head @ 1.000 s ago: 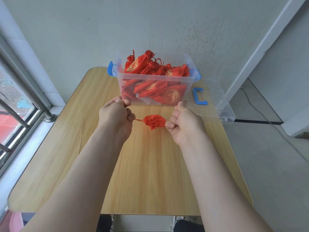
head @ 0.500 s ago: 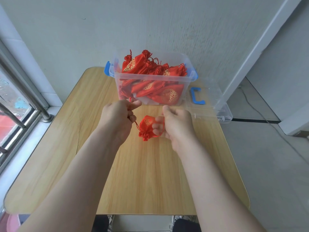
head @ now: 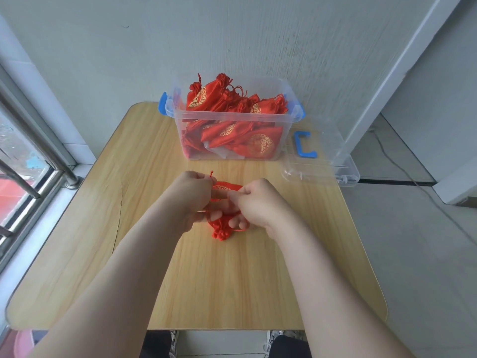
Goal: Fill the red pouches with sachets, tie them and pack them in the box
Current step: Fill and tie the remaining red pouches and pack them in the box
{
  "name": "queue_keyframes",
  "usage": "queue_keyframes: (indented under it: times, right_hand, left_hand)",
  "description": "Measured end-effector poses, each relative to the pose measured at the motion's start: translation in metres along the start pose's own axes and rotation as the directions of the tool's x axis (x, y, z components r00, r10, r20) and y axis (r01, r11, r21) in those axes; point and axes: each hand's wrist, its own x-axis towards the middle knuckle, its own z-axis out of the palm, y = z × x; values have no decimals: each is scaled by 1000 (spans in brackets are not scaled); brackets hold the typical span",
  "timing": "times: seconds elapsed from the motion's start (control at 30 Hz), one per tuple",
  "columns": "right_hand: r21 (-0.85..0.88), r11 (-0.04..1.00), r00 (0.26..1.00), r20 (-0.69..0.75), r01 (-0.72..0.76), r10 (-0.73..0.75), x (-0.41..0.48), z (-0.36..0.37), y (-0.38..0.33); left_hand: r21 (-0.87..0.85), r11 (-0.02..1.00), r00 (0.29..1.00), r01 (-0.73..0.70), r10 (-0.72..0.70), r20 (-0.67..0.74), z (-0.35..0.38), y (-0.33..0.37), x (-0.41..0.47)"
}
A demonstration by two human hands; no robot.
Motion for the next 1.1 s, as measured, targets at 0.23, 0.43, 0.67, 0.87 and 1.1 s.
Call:
queue_keyframes:
  times: [0.23,0.43,0.67,0.87,1.1]
  right_hand:
    - [69,996,998,12,-62,61,9,-5,5]
    - [117,992,997,-63,-41,48,9,-9,7]
    - [179,970,973,-191,166,-131,-2,-17,-5]
    - [54,943,929,-202,328,-311,0,-17,-6]
    - [-35,878,847,-247,478,-471,0,-19,-10]
  left_hand:
    - [241,970,1000,24,-25,2,-2,-5,2]
    - [279,960,998,-20,1,70,-3,-5,0]
    - [264,944,979,-198,181,90,-4,-5,2]
    - [202,941,963,-271,262,71,-7,-5,3]
    - [306,897,947,-317,284,149,-12,-2,0]
